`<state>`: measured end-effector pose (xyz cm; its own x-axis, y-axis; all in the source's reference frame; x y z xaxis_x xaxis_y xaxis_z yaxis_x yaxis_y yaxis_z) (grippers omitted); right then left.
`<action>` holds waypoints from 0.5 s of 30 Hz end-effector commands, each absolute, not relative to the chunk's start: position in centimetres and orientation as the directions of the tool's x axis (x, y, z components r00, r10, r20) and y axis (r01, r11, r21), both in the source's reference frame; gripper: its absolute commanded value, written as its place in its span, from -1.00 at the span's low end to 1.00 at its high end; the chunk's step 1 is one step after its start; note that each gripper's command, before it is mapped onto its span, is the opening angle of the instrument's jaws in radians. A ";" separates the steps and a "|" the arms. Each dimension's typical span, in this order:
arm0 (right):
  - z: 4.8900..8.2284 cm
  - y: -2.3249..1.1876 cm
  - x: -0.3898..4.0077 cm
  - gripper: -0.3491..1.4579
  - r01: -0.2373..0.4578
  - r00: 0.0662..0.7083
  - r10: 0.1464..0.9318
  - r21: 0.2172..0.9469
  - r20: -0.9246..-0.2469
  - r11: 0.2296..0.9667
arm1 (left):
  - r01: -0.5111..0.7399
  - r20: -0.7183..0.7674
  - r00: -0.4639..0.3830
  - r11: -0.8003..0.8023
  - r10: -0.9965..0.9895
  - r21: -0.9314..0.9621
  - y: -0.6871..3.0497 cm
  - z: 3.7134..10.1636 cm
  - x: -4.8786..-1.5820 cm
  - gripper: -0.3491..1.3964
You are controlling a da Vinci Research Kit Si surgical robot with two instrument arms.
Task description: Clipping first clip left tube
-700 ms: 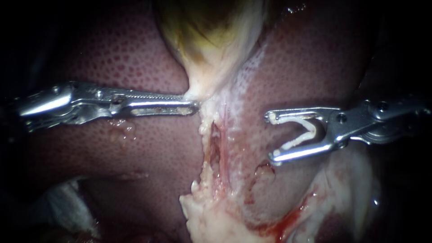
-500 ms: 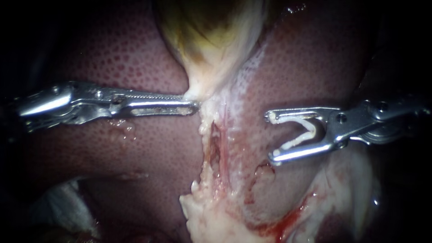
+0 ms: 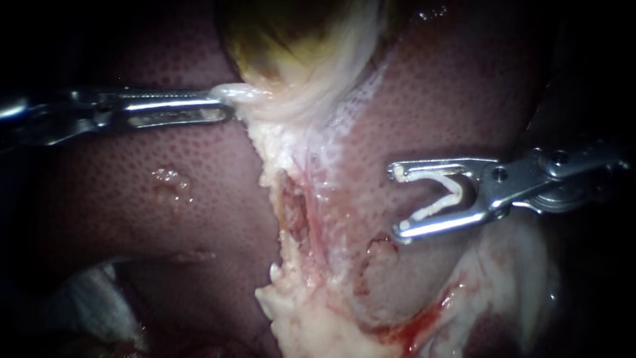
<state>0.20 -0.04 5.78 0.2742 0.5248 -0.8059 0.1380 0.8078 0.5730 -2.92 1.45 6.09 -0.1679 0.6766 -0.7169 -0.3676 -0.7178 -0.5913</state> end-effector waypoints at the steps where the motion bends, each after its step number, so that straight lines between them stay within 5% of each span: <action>1: 5.79 -0.04 0.21 -0.05 0.139 0.274 0.524 0.573 -0.806 0.808 | -0.370 -0.719 -0.166 -0.719 0.675 -0.589 1.44 6.07 -2.93 -1.00; 9: 5.95 -0.12 0.35 -0.05 0.128 0.275 0.518 0.565 -0.810 0.815 | -0.375 -0.720 -0.166 -0.718 0.674 -0.586 1.36 6.00 -2.94 -1.00; 15: 6.44 -0.34 0.73 -0.05 0.131 0.282 0.532 0.582 -0.798 0.803 | -0.372 -0.719 -0.166 -0.719 0.674 -0.587 1.33 5.96 -2.96 -1.00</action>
<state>0.81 -0.40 6.55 0.2832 0.5381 -0.7938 0.1318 0.7980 0.5880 -2.96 1.33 5.96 -0.1661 0.6745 -0.7193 -0.3711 -0.7186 -0.5881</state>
